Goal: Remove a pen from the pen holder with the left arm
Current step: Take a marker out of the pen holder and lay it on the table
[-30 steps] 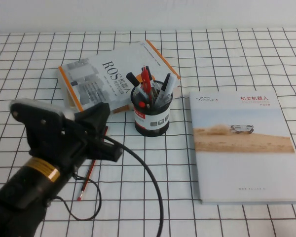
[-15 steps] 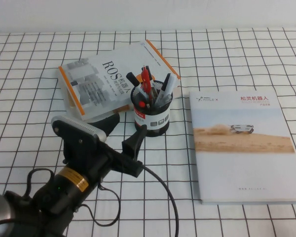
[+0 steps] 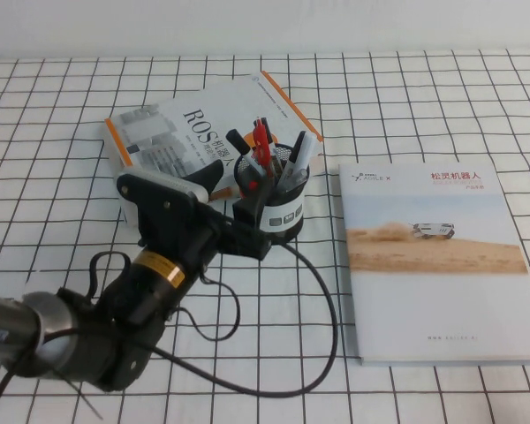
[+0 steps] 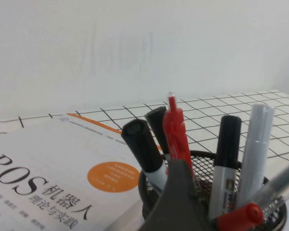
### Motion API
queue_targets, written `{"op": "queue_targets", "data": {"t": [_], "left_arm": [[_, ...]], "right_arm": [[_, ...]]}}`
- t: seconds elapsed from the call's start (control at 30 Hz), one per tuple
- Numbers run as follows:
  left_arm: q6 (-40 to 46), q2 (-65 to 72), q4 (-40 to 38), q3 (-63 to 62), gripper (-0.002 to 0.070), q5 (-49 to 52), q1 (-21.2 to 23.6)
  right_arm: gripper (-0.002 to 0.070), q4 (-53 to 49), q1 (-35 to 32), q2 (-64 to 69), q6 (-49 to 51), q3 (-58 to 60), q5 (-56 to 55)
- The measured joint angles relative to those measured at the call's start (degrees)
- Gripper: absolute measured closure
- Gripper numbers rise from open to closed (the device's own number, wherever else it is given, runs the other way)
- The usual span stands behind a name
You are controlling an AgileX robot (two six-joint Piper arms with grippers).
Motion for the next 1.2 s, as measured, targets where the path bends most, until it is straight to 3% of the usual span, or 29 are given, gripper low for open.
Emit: {"op": "queue_targets", "data": {"t": [0.7, 1.03, 1.2], "left_arm": [[0.00, 6.37, 3.51, -8.08, 0.0248, -0.08, 0.39], [0.00, 6.46, 3.53, -8.08, 0.0454, 0.54, 0.39], [0.00, 6.46, 3.53, -8.08, 0.0515, 1.57, 0.39]], "right_arm": [[0.0689, 0.00, 0.00, 0.00, 0.00, 0.00, 0.00], [0.0689, 0.00, 0.00, 0.00, 0.00, 0.00, 0.00], [0.0689, 0.00, 0.00, 0.00, 0.00, 0.00, 0.00]]}}
